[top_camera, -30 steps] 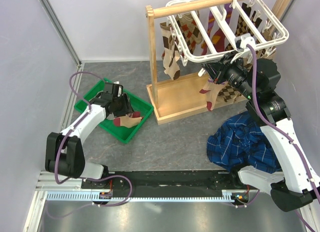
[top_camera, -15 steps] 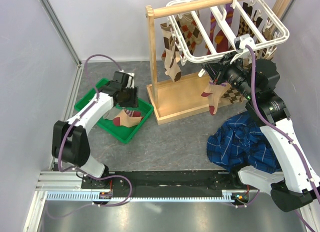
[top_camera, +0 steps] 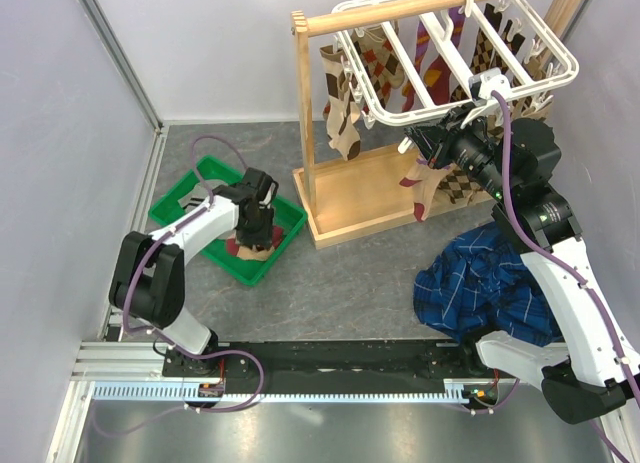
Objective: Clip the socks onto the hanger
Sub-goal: Pick up the sock from the bin.
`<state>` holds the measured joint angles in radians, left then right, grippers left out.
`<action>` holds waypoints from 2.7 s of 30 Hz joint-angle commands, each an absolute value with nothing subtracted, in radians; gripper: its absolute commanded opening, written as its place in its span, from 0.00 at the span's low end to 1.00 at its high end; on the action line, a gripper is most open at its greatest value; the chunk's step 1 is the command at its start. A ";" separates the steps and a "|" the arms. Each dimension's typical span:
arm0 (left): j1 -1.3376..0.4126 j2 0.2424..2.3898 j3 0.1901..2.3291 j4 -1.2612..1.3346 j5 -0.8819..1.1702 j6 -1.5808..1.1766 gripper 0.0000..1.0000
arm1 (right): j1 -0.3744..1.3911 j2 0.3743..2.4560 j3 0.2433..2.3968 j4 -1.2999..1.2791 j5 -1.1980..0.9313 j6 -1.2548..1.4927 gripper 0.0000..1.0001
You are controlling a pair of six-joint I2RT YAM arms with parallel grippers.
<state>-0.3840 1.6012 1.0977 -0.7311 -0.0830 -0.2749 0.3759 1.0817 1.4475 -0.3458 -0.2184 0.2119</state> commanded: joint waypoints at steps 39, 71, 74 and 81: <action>-0.428 1.887 1.313 -0.781 -0.112 -0.029 0.15 | 0.385 1.075 1.442 -0.388 -0.224 0.184 0.10; -0.235 1.145 1.089 -0.413 0.386 -0.607 0.02 | 0.387 1.080 1.460 -0.368 -0.268 0.229 0.10; -0.235 1.073 1.028 -0.298 0.419 -0.701 0.02 | 0.385 1.083 1.460 -0.362 -0.271 0.245 0.10; -0.293 0.967 0.957 -0.054 0.465 -0.860 0.02 | 0.387 1.083 1.468 -0.359 -0.288 0.264 0.10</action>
<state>-0.2459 1.0180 0.9794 -0.2653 0.4007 -0.7136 0.3759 1.0813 1.4475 -0.3359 -0.2352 0.2375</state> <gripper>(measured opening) 0.026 0.107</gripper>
